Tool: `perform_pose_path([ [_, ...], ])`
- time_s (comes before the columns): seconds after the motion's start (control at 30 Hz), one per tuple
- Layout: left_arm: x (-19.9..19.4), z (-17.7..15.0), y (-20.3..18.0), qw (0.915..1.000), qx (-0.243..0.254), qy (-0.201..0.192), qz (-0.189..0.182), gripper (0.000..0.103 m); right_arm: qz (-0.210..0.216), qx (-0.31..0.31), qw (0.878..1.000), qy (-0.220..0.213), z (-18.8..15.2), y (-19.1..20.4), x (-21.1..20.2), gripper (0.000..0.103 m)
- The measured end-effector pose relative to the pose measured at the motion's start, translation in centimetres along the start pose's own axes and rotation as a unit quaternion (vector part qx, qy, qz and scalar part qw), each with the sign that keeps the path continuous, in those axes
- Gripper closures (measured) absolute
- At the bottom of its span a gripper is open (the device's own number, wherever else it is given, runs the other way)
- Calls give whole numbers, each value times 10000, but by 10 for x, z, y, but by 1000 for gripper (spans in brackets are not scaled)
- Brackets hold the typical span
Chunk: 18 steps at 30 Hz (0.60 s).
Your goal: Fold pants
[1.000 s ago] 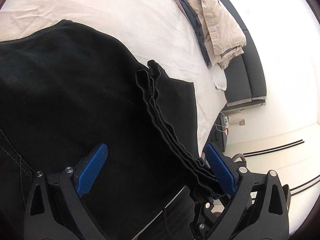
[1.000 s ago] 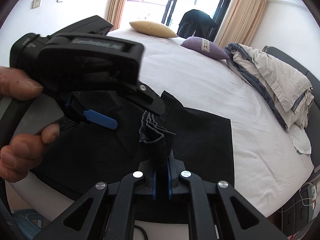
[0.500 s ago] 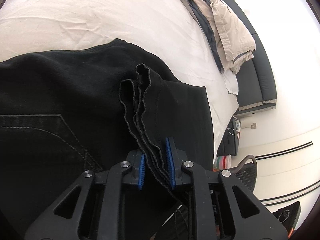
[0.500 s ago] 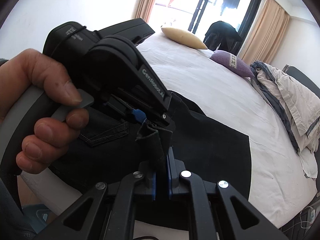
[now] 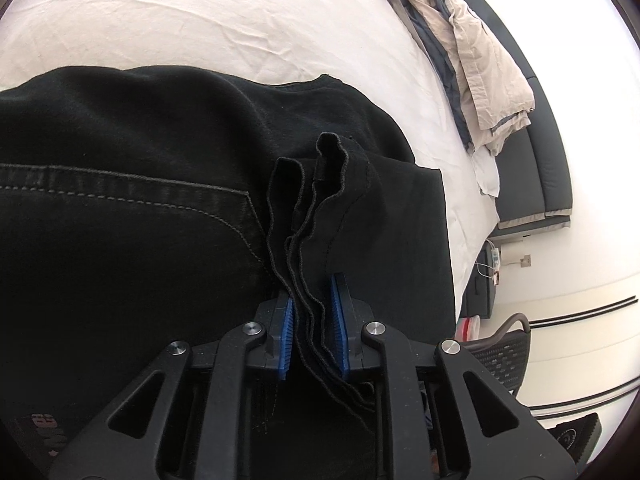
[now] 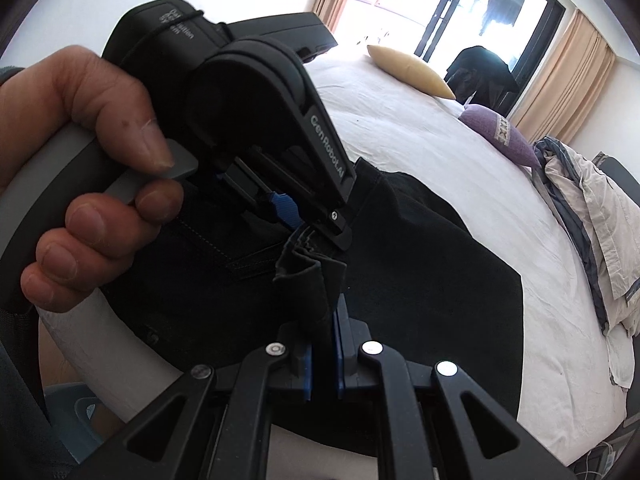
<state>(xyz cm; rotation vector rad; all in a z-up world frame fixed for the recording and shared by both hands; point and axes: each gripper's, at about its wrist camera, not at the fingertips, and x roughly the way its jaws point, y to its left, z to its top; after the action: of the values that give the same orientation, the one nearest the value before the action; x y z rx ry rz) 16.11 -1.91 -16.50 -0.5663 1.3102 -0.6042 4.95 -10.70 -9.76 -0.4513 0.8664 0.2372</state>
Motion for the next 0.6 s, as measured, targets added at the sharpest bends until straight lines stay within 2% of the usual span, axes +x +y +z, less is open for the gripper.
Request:
perform_pose_path([
  [0.23,3,0,-9,9994,215,65,270,87,119,36,9997,196,-1,-8,18,92],
  [0.37,-10,1,-27,9950,451,-86,891,86,272,179,9991,260,-8,-3,17,86],
  [0.47,-27,6,-33,9911,517,-319,1181,86,534,405,9971,358,-8,-9,20,71],
  [0.5,-32,8,-37,9903,582,-391,1198,86,678,516,9956,389,-9,-13,19,62],
  [0.53,-34,10,-42,9897,650,-447,1192,86,935,644,9927,410,-9,-19,16,48],
  [0.6,-32,13,-53,9895,787,-491,1106,86,1778,972,9786,363,-11,-35,6,31],
])
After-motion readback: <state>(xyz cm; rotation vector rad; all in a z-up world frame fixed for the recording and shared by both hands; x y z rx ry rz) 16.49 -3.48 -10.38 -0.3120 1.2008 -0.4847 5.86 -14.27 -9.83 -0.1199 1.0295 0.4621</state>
